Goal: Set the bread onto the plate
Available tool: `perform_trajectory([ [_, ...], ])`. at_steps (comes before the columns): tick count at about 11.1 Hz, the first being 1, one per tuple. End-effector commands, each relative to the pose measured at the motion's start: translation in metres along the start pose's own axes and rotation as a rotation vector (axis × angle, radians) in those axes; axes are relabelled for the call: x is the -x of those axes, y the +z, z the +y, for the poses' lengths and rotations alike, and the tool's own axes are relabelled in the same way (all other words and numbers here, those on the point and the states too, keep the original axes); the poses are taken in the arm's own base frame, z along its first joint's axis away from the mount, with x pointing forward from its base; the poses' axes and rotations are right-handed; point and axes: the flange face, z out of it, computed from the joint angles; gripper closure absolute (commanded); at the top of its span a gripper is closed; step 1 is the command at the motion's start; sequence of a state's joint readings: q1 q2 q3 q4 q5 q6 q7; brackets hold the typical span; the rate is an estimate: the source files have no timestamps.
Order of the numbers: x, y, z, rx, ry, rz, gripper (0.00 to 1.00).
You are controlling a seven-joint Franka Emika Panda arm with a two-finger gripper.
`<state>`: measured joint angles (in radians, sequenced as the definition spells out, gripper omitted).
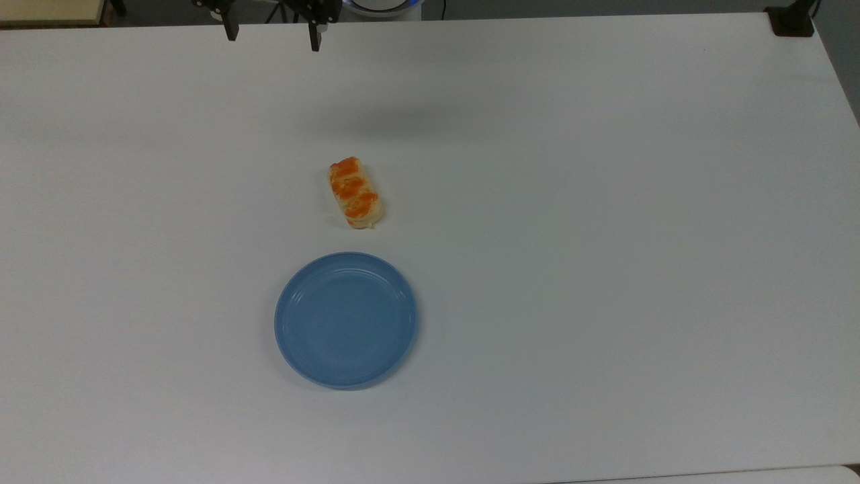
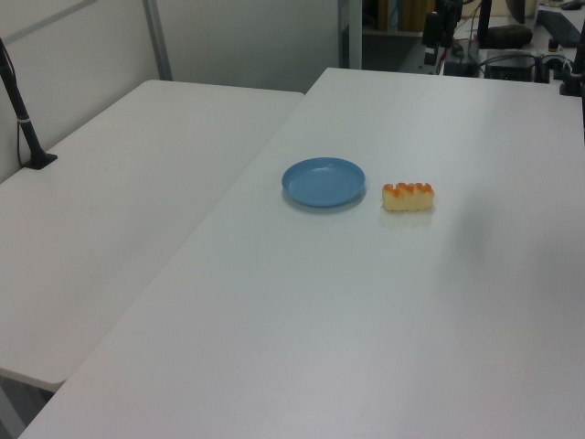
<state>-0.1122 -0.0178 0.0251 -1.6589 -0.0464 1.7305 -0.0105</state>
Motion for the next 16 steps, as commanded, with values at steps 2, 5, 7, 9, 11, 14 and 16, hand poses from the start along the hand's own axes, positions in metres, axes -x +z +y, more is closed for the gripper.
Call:
perform_trajectory([
  [2, -0.001, 0.005, -0.006, -0.012, -0.101, 0.004, 0.00],
  [5, 0.001, 0.008, -0.007, -0.007, -0.107, -0.010, 0.00],
  [7, 0.004, 0.024, -0.015, 0.011, -0.135, -0.047, 0.00],
  [9, 0.008, 0.072, -0.048, 0.026, -0.252, -0.104, 0.00],
  [11, 0.008, 0.118, -0.071, 0.018, -0.306, -0.048, 0.00],
  [14, -0.008, 0.181, -0.080, 0.000, -0.375, -0.052, 0.00],
  [16, -0.014, 0.214, -0.080, -0.009, -0.410, -0.071, 0.00],
])
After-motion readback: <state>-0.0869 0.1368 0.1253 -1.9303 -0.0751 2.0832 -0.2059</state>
